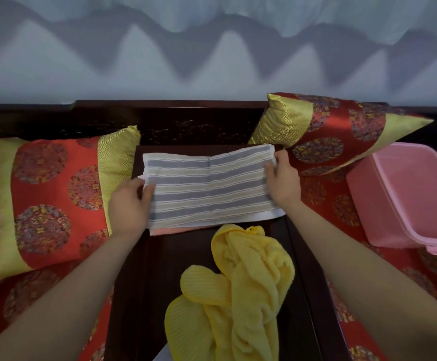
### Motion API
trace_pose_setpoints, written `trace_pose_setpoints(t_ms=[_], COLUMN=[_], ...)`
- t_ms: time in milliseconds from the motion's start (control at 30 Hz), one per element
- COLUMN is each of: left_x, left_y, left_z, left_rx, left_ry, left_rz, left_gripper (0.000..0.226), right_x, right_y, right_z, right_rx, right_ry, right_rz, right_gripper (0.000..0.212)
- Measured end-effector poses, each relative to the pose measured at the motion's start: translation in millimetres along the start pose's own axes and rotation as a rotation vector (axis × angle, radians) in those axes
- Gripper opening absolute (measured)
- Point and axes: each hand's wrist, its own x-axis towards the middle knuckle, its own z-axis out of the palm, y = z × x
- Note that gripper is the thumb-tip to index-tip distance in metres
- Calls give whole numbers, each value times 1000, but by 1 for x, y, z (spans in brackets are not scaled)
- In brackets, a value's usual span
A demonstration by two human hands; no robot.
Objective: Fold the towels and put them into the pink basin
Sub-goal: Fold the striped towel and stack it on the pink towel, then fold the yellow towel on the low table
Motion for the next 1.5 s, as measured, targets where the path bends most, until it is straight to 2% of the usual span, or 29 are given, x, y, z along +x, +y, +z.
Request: trace_pose_setpoints(t_ms=[67,133,167,233,300,333,367,400,467,500,533,600,633,700,767,867,900,967,1000,1067,1133,1200,1267,1367,1433,1467,1500], left_x=[-6,-12,-15,-19,-26,-34,-45,-60,-92,-105,-113,-121,-121,-121,-120,-112,-110,-106,-106,-105,-110,-123,-144,-174,-182,-182,-180], left_y=[-9,-13,-14,-12,2,11,22,36,62,73,83,95,102,111,120,129,130,126,123,114,104,92,74,48,39,38,38], left_z=[3,9,12,13,4,0,-4,-8,-13,-12,-11,-9,-14,-22,-38,-59,-66,-75,-79,-84,-89,-96,-110,-134,-136,-130,-119], left_rx=[13,1,12,106,154,120,63,-23,-241,-320,-372,-515,-614,-740,-783,-936,-1016,-1155,-1202,-1252,-1242,-1162,-1084,-905,-723,-646,-566], left_ry=[-45,-147,-192,-222,-198,-193,-214,-283,-526,-654,-764,-920,-988,-1124,-1184,-1051,-993,-881,-824,-738,-729,-792,-922,-1288,-1452,-1445,-1361], left_rz=[-48,-165,-194,-116,24,108,186,215,96,-29,-164,-369,-422,-458,-470,-601,-668,-818,-884,-1000,-1061,-1068,-1007,-920,-865,-830,-797], left_gripper=[21,21,29,48,54,52,47,42,35,41,55,79,82,69,48,23,20,32,42,58,57,48,44,58,59,63,69], right_x=[8,10,7,-3,-23,-37,-51,-67,-95,-103,-108,-111,-109,-101,-88,-66,-64,-71,-79,-98,-122,-144,-164,-192,-203,-206,-207], right_y=[5,12,14,10,2,-3,-9,-15,-18,-16,-17,-25,-35,-59,-82,-88,-85,-76,-71,-58,-43,-28,-17,-12,-11,-11,-10], right_z=[5,11,13,7,-8,-18,-28,-36,-42,-41,-42,-50,-61,-79,-95,-103,-106,-109,-109,-103,-98,-97,-96,-88,-75,-67,-60], right_rx=[-27,-91,-163,-300,-267,-199,-149,-161,-354,-416,-379,-59,82,225,225,-19,-116,-120,-86,-91,-120,-112,-48,166,348,434,518], right_ry=[-95,-262,-324,-317,-258,-262,-321,-432,-694,-764,-782,-794,-807,-840,-744,-430,-380,-367,-396,-498,-584,-605,-658,-775,-681,-605,-537], right_rz=[49,112,116,76,-19,-56,-34,20,53,29,11,26,24,-69,-203,-320,-291,-162,-90,40,169,300,467,746,846,892,943], right_gripper=[21,46,59,68,59,46,34,37,48,44,34,10,13,13,18,35,40,37,38,51,54,52,54,61,58,54,49])
